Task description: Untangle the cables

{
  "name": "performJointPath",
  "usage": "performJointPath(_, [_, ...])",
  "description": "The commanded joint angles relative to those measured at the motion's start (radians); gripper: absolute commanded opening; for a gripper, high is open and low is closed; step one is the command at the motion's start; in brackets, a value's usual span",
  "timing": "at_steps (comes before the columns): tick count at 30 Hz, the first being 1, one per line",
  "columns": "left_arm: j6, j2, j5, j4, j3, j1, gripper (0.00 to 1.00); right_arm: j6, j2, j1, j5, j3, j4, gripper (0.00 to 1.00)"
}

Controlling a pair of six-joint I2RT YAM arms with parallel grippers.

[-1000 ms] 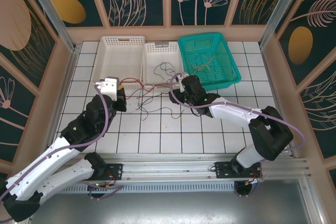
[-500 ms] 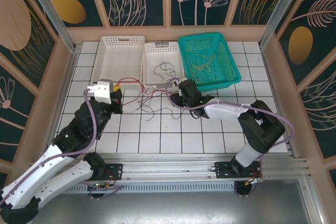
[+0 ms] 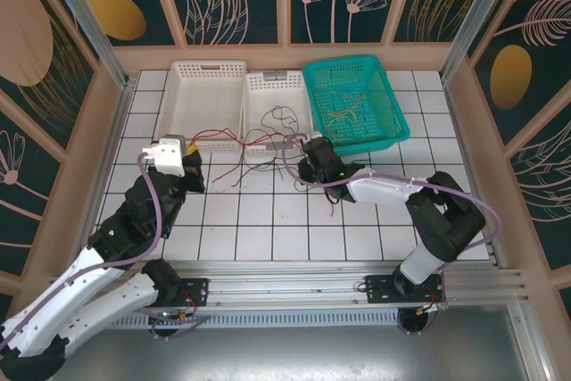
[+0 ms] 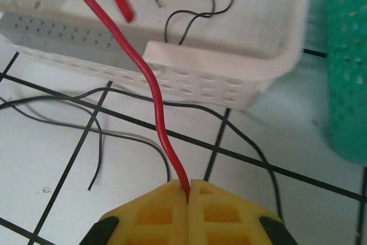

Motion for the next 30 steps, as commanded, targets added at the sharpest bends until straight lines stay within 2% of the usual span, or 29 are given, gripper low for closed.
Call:
performJointPath(1, [-0.045,0.026,-0.148,-0.08,0.07,0.004,0.0,0.068,-0.121,0.005,0.058,-0.055,-0.07,0.0])
performJointPath(10, [-0.088,0.016,-0.36,-0.238,0.16,0.004,0.0,0.151,-0.505,-0.033,0.043,-0.183,-0.173,0.0])
performJointPath(17, [-0.096,0.021,-0.374,-0.274,0.187,0.004,0.0,0.227,-0.698,-0.128,0.09,-0.186,-0.279,0.0])
performJointPath(19, [-0.091,0.021,-0.334,-0.262,0.188,0.003,0.0,0.222,-0.727,-0.156,0.033,-0.187,-0.271,0.0])
performJointPath(24, [-0.027,-0.015,-0.151,-0.168,0.131,0.003,0.0,0.206,-0.748,-0.162,-0.126,-0.157,-0.193,0.0])
performJointPath(26, [-0.008,-0.029,-0.059,-0.139,0.104,0.003,0.0,0.201,-0.714,-0.162,-0.176,-0.121,-0.166,0.0])
performJointPath(30, [0.006,-0.01,0.057,-0.138,0.078,0.003,0.0,0.197,-0.594,-0.159,-0.229,-0.013,-0.118,0.0])
